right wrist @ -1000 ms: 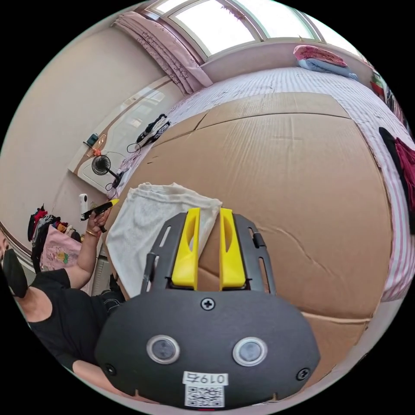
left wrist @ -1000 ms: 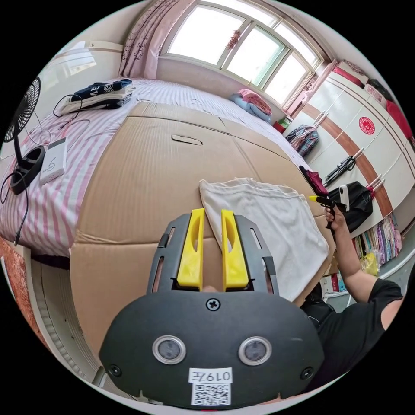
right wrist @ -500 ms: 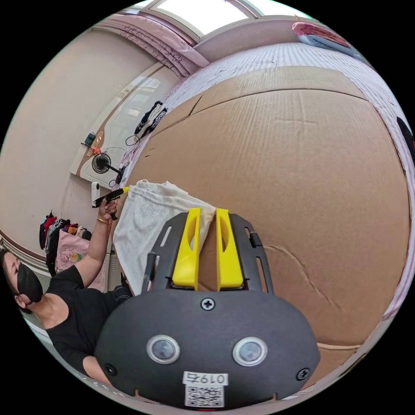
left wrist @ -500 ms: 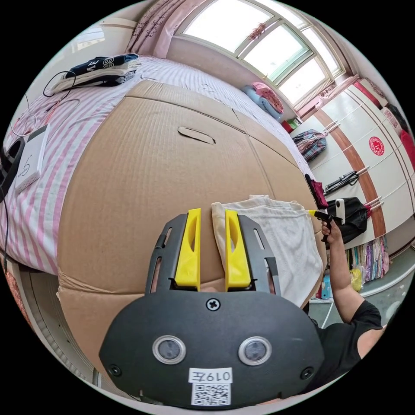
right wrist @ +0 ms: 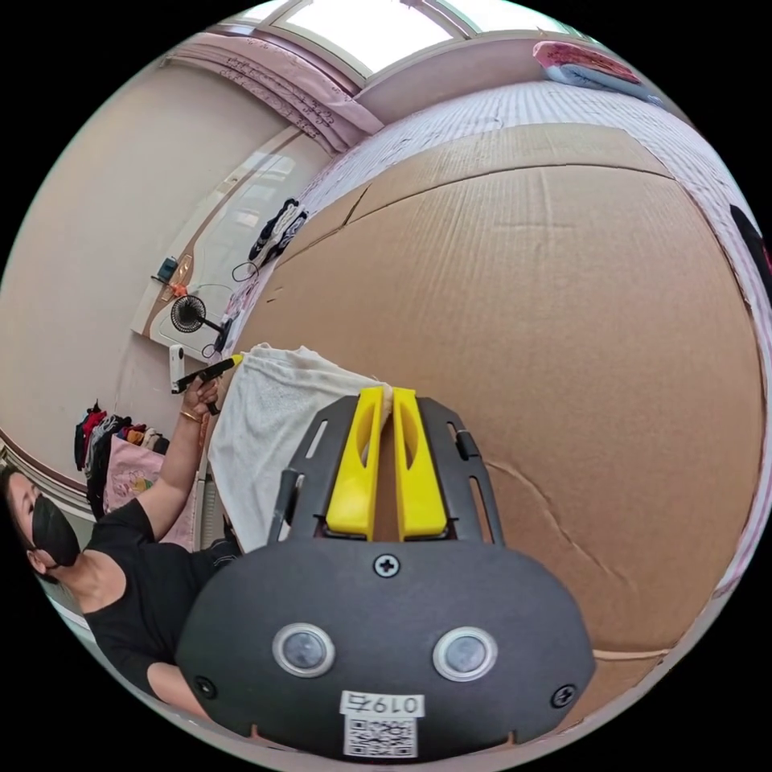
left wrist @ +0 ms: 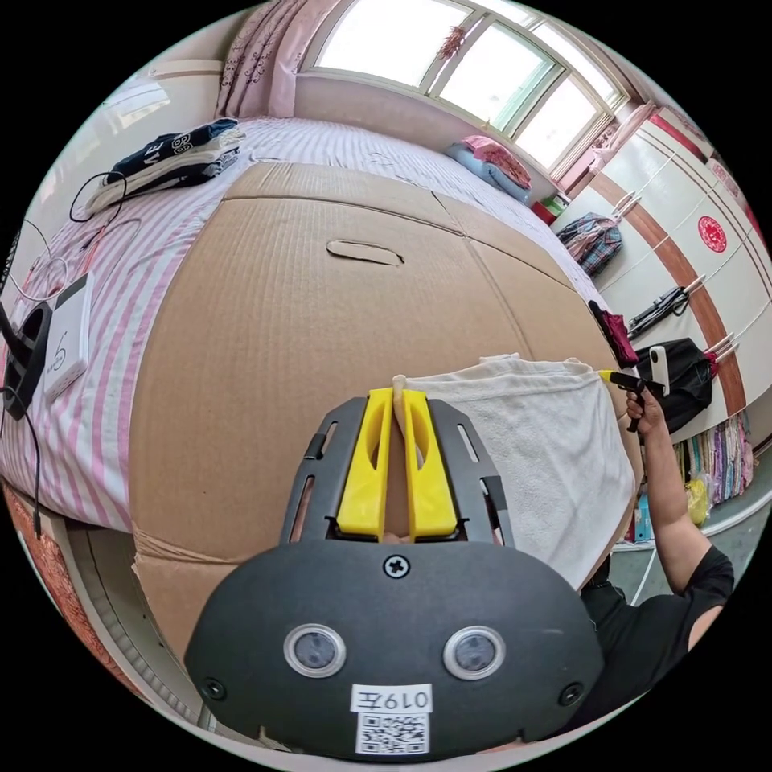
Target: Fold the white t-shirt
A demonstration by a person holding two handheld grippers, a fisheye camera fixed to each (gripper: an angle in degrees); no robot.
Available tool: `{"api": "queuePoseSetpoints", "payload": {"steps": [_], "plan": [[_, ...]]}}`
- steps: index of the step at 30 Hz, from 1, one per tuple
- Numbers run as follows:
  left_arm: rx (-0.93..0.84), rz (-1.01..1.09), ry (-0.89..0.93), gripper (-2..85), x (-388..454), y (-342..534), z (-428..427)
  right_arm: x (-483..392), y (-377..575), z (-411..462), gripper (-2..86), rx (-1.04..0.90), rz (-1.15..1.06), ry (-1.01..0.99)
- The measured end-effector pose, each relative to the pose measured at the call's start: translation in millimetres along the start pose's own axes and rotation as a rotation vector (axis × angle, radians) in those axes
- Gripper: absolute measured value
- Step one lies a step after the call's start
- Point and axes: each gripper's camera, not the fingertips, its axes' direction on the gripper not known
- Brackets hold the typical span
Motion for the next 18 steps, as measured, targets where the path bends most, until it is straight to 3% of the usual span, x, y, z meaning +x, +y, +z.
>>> {"api": "queuePoseSetpoints", "payload": {"steps": [13, 18], "plan": [[0.01, -0.003, -0.005, 1.0, 32.8, 34.5, -18.0, -19.1, 65.3, 71.1, 7.6, 0.03, -0.033, 0.002], [0.111, 0.018, -0.152, 1.1, 67.0, 83.6, -64.4, -61.0, 115.8, 86.6, 6.1, 0.129, -0.128, 0.06]]}}
